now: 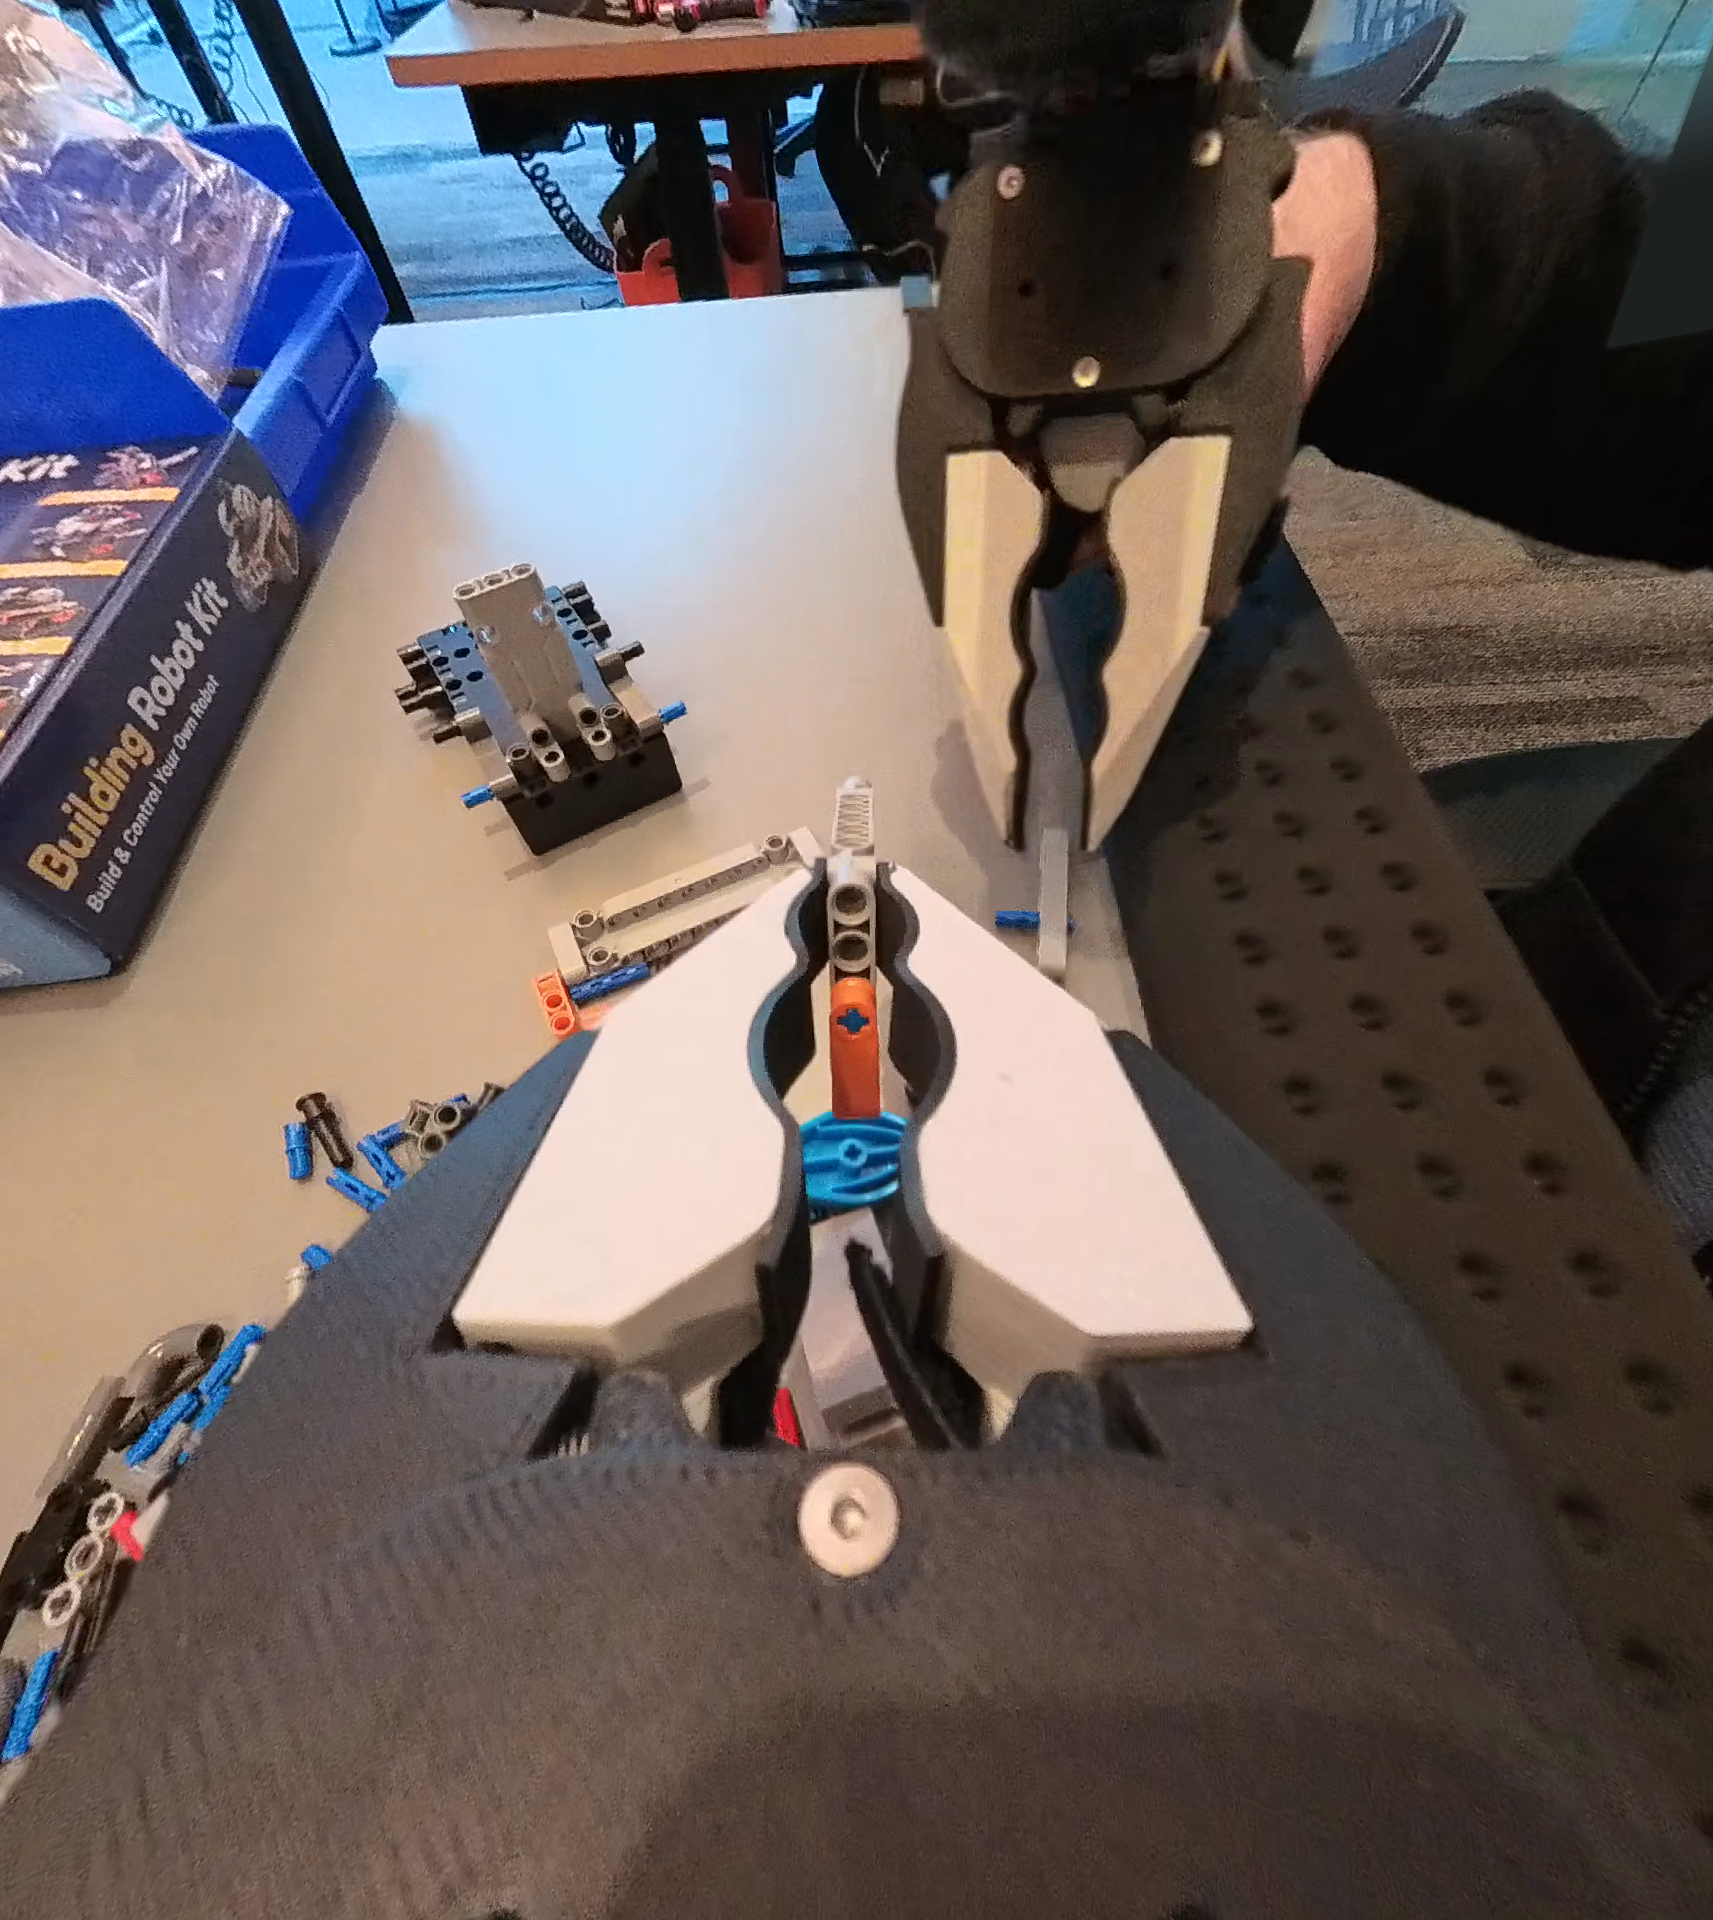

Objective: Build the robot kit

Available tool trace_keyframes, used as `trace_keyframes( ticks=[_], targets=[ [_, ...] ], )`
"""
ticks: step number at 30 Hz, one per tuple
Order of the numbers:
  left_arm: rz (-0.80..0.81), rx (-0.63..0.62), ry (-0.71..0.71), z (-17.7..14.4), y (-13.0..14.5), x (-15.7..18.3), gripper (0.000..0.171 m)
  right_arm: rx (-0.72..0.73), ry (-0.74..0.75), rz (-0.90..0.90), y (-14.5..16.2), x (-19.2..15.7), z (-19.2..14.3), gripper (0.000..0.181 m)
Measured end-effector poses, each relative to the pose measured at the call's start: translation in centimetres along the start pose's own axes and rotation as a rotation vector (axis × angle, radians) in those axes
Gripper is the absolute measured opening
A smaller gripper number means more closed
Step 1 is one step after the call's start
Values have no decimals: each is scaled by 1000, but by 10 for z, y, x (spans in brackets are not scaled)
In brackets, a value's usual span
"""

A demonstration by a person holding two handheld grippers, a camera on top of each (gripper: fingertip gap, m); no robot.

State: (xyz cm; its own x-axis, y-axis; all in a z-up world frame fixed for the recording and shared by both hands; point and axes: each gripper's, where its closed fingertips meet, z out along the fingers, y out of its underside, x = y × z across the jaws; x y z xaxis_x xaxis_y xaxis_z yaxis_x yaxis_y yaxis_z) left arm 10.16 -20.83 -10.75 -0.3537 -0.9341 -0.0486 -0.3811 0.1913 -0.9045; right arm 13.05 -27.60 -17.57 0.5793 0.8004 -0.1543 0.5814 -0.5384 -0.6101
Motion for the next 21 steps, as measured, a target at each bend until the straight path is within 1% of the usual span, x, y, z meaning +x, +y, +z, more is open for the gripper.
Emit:
trace_keyframes(
  ticks=[3,4,6,8,9,11,14,16,18,20,21],
  targets=[
    [-14,-13,9,0,4,1,5,-90,38,-15,13,3,11,14],
    [-14,-25,11,1,6,2,5,-87,46,-22,13,4,13,8],
    [-16,-38,14,2,9,4,5,-74,37,-22,10,2,16,6],
    [-20,-53,7,1,13,4,5,-50,70,-30,6,6,14,6],
    [-24,-57,2,0,15,3,5,-22,74,-26,2,7,10,6],
    [-54,-56,8,-1,16,3,5,35,138,-28,-6,14,-4,6],
    [-95,-49,29,-1,18,4,5,175,249,-35,-31,25,-33,6],
    [-118,-40,43,-1,16,5,5,224,334,-71,-48,31,-43,6],
    [-148,-25,58,0,14,6,5,236,414,-119,-61,35,-44,6],
    [-185,-12,84,1,12,8,5,212,500,-183,-68,40,-39,6],
    [-203,-4,88,2,11,8,5,212,519,-210,-72,40,-35,6]
  ],
)
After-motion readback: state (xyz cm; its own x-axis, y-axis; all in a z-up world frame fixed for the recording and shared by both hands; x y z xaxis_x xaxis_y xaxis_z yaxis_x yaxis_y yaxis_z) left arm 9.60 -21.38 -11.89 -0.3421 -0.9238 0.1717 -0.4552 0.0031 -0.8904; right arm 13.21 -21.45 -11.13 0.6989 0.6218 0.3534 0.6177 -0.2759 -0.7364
